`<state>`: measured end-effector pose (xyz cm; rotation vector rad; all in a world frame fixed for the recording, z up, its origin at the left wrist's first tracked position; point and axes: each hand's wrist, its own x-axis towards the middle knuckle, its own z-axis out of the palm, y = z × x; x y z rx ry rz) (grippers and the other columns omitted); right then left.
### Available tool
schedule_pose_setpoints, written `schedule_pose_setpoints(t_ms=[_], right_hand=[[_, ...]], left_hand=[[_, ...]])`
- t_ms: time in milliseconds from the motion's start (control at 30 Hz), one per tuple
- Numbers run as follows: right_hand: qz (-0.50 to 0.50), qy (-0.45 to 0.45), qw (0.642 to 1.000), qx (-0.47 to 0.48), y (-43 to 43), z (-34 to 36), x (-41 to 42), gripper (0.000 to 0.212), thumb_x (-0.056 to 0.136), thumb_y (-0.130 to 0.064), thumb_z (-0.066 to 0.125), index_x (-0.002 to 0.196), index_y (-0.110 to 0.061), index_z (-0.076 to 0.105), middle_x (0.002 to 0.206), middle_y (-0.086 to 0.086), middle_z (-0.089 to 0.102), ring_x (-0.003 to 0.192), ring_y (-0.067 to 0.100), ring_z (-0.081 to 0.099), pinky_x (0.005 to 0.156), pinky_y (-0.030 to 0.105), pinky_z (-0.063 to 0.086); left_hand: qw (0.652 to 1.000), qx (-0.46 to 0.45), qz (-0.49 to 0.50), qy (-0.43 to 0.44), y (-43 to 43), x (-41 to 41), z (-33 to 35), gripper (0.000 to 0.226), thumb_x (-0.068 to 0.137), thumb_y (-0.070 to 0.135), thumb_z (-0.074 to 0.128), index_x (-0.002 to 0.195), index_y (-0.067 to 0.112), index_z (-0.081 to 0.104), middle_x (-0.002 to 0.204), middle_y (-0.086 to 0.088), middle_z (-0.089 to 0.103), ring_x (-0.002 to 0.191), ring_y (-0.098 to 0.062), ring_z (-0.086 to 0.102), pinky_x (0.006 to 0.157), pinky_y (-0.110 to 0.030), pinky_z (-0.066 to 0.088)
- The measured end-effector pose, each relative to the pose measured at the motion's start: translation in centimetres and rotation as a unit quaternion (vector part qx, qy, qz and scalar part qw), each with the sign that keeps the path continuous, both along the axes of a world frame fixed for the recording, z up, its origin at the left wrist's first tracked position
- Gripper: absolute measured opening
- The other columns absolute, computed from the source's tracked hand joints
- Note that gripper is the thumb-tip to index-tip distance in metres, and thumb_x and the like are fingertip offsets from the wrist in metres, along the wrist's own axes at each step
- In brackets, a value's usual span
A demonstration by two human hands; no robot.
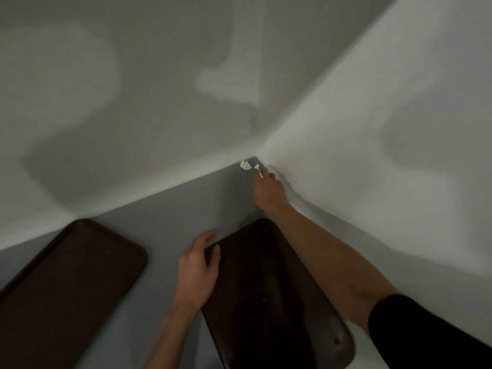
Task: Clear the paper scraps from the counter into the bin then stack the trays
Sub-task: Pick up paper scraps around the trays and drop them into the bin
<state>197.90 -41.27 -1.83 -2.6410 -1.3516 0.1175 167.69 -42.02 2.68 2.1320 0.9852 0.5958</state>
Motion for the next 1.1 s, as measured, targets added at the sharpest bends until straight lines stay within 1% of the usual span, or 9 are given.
schedule_pose_setpoints(t_ms=[200, 300, 467, 667, 767, 867, 967, 1033, 1100], right_hand=[[0.043, 0.001, 0.998, -0.04, 3.6, -4.6, 5.1, 0.055, 0.108, -0.012, 0.037, 0.161, -0.001, 0.03, 0.169, 0.02, 0.029, 0.156, 0.036, 0.027, 0.125, 0.049, 0.028], [0.014, 0.047, 0.998, 0.041, 3.1, -3.7, 4.1, 0.039, 0.107, -0.008, 0.041, 0.145, 0.001, 0.049, 0.148, 0.018, 0.052, 0.138, 0.031, 0.049, 0.116, 0.038, 0.035], [0.038, 0.064, 0.997, -0.03, 0.1, -4.1, 1.9, 0.022, 0.101, 0.002, 0.054, 0.119, -0.001, 0.066, 0.128, 0.021, 0.065, 0.118, 0.035, 0.062, 0.101, 0.041, 0.048], [-0.044, 0.256, 0.961, 0.099, -3.9, -1.0, -2.5, 0.006, 0.088, -0.027, 0.082, 0.087, -0.029, 0.076, 0.083, -0.008, 0.076, 0.093, 0.013, 0.068, 0.085, 0.031, 0.054], [-0.032, 0.448, 0.879, 0.161, -5.0, 2.4, -6.5, 0.013, 0.082, -0.024, 0.089, 0.088, -0.023, 0.078, 0.084, -0.006, 0.079, 0.085, 0.009, 0.076, 0.086, 0.031, 0.06], [-0.074, 0.675, 0.695, 0.238, -4.8, 5.0, -9.7, 0.012, 0.09, 0.003, 0.077, 0.096, -0.005, 0.072, 0.09, 0.011, 0.075, 0.09, 0.023, 0.073, 0.087, 0.037, 0.063], [-0.104, 0.77, 0.585, 0.232, -4.0, 6.6, -10.8, 0.017, 0.097, 0.01, 0.064, 0.109, -0.001, 0.062, 0.097, 0.012, 0.071, 0.096, 0.022, 0.07, 0.084, 0.029, 0.061], [-0.05, 0.798, 0.571, 0.185, -4.0, 7.3, -10.4, 0.019, 0.099, 0.006, 0.064, 0.115, -0.003, 0.062, 0.111, 0.01, 0.074, 0.105, 0.024, 0.072, 0.093, 0.037, 0.061], [0.021, 0.758, 0.643, 0.109, -3.6, 7.8, -9.2, 0.022, 0.099, 0.0, 0.067, 0.12, -0.003, 0.062, 0.117, 0.006, 0.077, 0.113, 0.027, 0.074, 0.097, 0.04, 0.06]], left_hand=[[1.0, -0.004, 0.012, -0.013, 2.0, 0.9, 0.5, 0.03, 0.097, 0.013, 0.067, 0.123, 0.028, 0.066, 0.119, 0.017, 0.071, 0.109, -0.003, 0.068, 0.099, -0.024, 0.053], [0.999, -0.025, 0.025, -0.008, 2.7, 1.2, 0.0, 0.027, 0.096, 0.013, 0.067, 0.119, 0.028, 0.068, 0.114, 0.02, 0.072, 0.104, 0.0, 0.069, 0.097, -0.026, 0.055], [0.998, -0.062, 0.03, -0.009, 3.1, 2.9, -0.8, 0.021, 0.096, 0.014, 0.067, 0.113, 0.025, 0.07, 0.106, 0.019, 0.075, 0.098, 0.004, 0.07, 0.092, -0.031, 0.059], [0.994, -0.102, 0.018, -0.031, 3.5, 5.4, -0.3, 0.021, 0.101, 0.019, 0.063, 0.121, 0.022, 0.068, 0.11, 0.013, 0.075, 0.103, 0.006, 0.068, 0.092, -0.017, 0.055], [0.993, -0.117, -0.004, -0.031, 3.7, 6.3, 0.3, 0.028, 0.107, 0.032, 0.052, 0.132, 0.026, 0.061, 0.122, 0.014, 0.071, 0.113, 0.007, 0.064, 0.096, -0.012, 0.048], [0.99, -0.129, -0.034, -0.039, 3.0, 7.0, 1.1, 0.029, 0.11, 0.038, 0.04, 0.132, 0.033, 0.059, 0.122, 0.02, 0.069, 0.114, 0.007, 0.063, 0.096, -0.013, 0.047], [0.991, -0.115, -0.002, -0.074, 2.5, 7.1, 1.7, 0.028, 0.112, 0.035, 0.034, 0.119, 0.029, 0.06, 0.106, 0.014, 0.073, 0.096, 0.004, 0.068, 0.082, -0.014, 0.05], [0.993, -0.076, 0.058, -0.071, 3.4, 6.5, 1.3, 0.027, 0.111, 0.031, 0.033, 0.102, 0.021, 0.056, 0.083, 0.009, 0.069, 0.075, -0.004, 0.066, 0.066, -0.024, 0.048], [0.993, -0.053, 0.097, -0.05, 4.7, 5.7, 0.7, 0.027, 0.11, 0.028, 0.034, 0.092, 0.018, 0.05, 0.071, 0.003, 0.062, 0.063, -0.013, 0.061, 0.06, -0.033, 0.043]])
